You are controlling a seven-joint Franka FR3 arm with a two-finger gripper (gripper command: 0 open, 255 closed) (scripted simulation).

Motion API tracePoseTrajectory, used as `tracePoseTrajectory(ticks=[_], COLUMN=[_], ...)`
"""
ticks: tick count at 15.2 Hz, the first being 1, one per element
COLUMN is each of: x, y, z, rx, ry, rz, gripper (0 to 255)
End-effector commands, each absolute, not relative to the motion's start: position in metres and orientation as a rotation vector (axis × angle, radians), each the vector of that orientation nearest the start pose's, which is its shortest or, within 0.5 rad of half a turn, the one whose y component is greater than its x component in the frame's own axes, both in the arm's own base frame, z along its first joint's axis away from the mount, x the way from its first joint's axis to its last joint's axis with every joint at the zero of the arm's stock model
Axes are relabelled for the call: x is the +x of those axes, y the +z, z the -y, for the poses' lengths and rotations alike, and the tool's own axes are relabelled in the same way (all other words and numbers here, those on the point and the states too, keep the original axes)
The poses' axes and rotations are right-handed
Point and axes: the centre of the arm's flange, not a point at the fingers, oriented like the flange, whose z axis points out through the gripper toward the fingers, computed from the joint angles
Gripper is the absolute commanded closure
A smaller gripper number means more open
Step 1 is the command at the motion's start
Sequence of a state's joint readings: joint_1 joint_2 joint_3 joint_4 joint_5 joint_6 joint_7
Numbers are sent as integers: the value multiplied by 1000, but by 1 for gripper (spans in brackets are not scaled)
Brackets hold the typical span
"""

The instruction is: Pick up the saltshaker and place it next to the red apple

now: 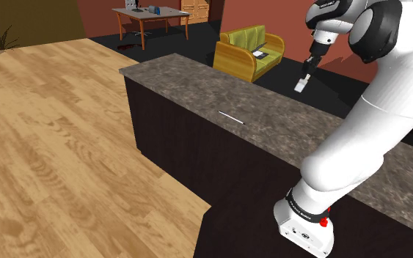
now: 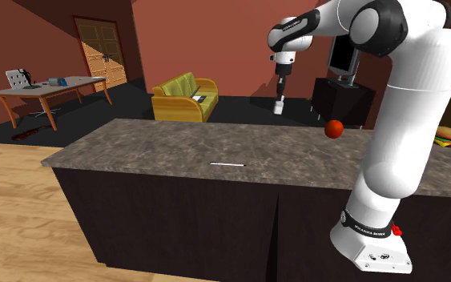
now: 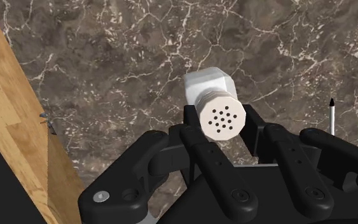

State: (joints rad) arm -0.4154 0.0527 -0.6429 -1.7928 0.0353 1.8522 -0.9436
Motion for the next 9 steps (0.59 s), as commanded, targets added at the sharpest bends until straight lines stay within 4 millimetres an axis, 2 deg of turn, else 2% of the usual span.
tracePoseTrajectory(ticks=[1,9], x=[273,194], y=[518,518], z=[518,588], rx=[-3149,-3149], ry=[-18,-18], rz=[-191,-191], gripper=[255,255])
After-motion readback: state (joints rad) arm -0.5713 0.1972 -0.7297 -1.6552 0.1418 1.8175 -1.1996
